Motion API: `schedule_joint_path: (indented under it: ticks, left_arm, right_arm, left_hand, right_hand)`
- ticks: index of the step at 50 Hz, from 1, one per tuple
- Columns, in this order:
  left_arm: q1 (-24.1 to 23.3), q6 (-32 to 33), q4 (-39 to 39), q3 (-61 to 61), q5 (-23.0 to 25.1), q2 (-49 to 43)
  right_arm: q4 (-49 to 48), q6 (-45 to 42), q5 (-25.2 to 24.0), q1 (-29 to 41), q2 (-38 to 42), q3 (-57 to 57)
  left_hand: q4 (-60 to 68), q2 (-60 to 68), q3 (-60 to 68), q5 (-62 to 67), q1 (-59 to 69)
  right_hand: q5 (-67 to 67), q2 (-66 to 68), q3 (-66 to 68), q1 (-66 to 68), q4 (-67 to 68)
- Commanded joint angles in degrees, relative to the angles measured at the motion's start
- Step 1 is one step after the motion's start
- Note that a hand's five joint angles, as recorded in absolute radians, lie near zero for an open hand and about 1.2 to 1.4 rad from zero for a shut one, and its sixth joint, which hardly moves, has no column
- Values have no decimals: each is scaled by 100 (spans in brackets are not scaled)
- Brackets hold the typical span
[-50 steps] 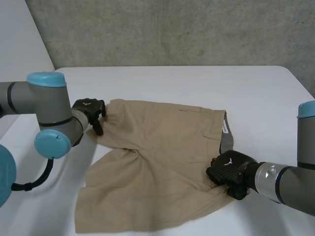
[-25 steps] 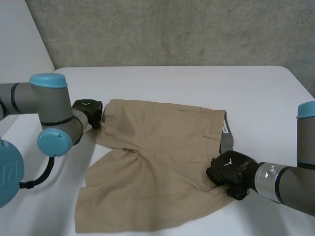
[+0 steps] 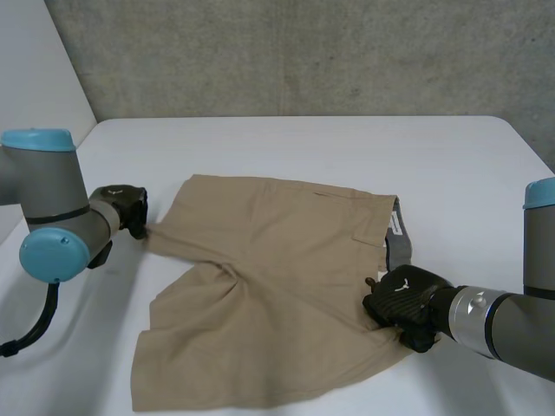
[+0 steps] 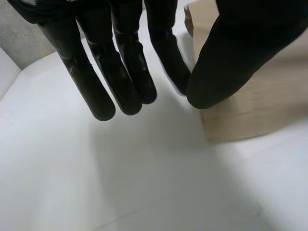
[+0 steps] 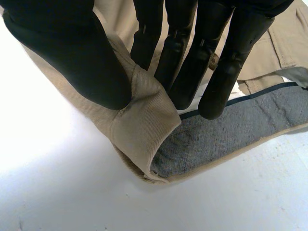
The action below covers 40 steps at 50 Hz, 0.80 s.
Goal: Fold the shorts.
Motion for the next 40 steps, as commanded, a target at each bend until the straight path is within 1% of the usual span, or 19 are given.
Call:
schedule_joint_path:
  ticks: [1, 4, 8, 10, 11, 16, 18, 19, 21, 25, 28, 32, 33, 37, 40]
  left_arm:
    - [-95, 50, -6, 16, -9, 42]
    - [-139, 50, -6, -19, -36, 252]
    - [-131, -20, -24, -544, -159, 1208]
    - [-131, -20, -6, -827, -133, 1587]
    - [-166, -20, 29, -1176, -115, 2033]
    - [-306, -3, 3, -2005, -1, 2810]
    - [-490, -3, -32, -2416, 148, 3081]
    - [-561, -11, -50, -2558, 210, 3153]
    - [-701, -20, -85, -2866, 289, 3302]
    - [-1044, -20, -155, -3665, 333, 3828]
    - [-1141, -29, -155, -3947, 333, 4058]
    - [-1387, -64, -164, -4299, 333, 4348]
    - [-1544, -116, -182, -4404, 325, 4401]
    - [-1914, -353, -243, -4589, 289, 4402]
    - [-2081, -556, -252, -4695, 263, 4340]
  right_arm:
    - [0, 50, -7, 22, -20, -5]
    - [-9, 67, -15, 22, -28, -14]
    - [-26, 225, -33, 22, -37, -67]
    - [-114, 523, -51, 22, -37, -137]
    - [-141, 594, -51, 22, -37, -155]
    - [-544, 1515, -51, 31, -37, -444]
    - [-676, 1763, -42, 13, -37, -524]
    - [-807, 1999, -51, 4, -11, -594]
    - [-940, 2211, -42, 13, 24, -656]
    - [-1239, 2712, 28, 22, 191, -831]
    - [-1345, 3046, 107, 74, 366, -1024]
    - [-1363, 3196, 257, 154, 595, -1209]
    - [-1363, 3196, 283, 171, 639, -1244]
    - [-1363, 3214, 345, 277, 736, -1324]
    - [-1397, 3249, 345, 312, 736, -1341]
  left_hand:
    - [-3512, -3521, -3513, -3597, -3470]
    - [-3968, -3978, -3970, -4054, -3926]
    - [-4036, -4046, -4037, -4121, -3994]
    - [-4120, -4130, -4121, -4205, -4078]
    - [-4170, -4180, -4172, -4256, -4128]
    - [-4138, -4147, -4139, -4223, -4095]
    - [-4020, -4030, -4022, -4106, -3978]
    - [-4003, -4012, -4004, -4088, -3961]
    - [-3986, -3996, -3987, -4071, -3944]
    - [-3130, -3140, -3132, -3216, -3088]
    - [-2759, -2769, -2761, -2845, -2717]
    - [-2623, -2633, -2625, -2709, -2581]
    - [-2623, -2633, -2625, -2709, -2581]
    - [-2690, -2700, -2692, -2776, -2648]
    - [-2758, -2767, -2759, -2843, -2715]
  right_hand:
    - [1345, 1267, 1212, 2485, 1168]
    - [1345, 1267, 1212, 2485, 1168]
    - [1345, 1267, 1212, 2485, 1168]
    - [1345, 1267, 1212, 2485, 1168]
    - [1345, 1267, 1212, 2485, 1168]
    - [1345, 1267, 1212, 2485, 1168]
    - [1345, 1267, 1212, 2485, 1168]
    - [1345, 1267, 1212, 2485, 1168]
    - [1345, 1267, 1212, 2485, 1168]
    - [1345, 1267, 1212, 2485, 1168]
    - [1345, 1267, 1212, 2485, 1168]
    - [1345, 1267, 1212, 2485, 1168]
    - [1345, 1267, 1212, 2485, 1168]
    - [1345, 1267, 1212, 2485, 1168]
    - [1345, 1267, 1212, 2485, 1168]
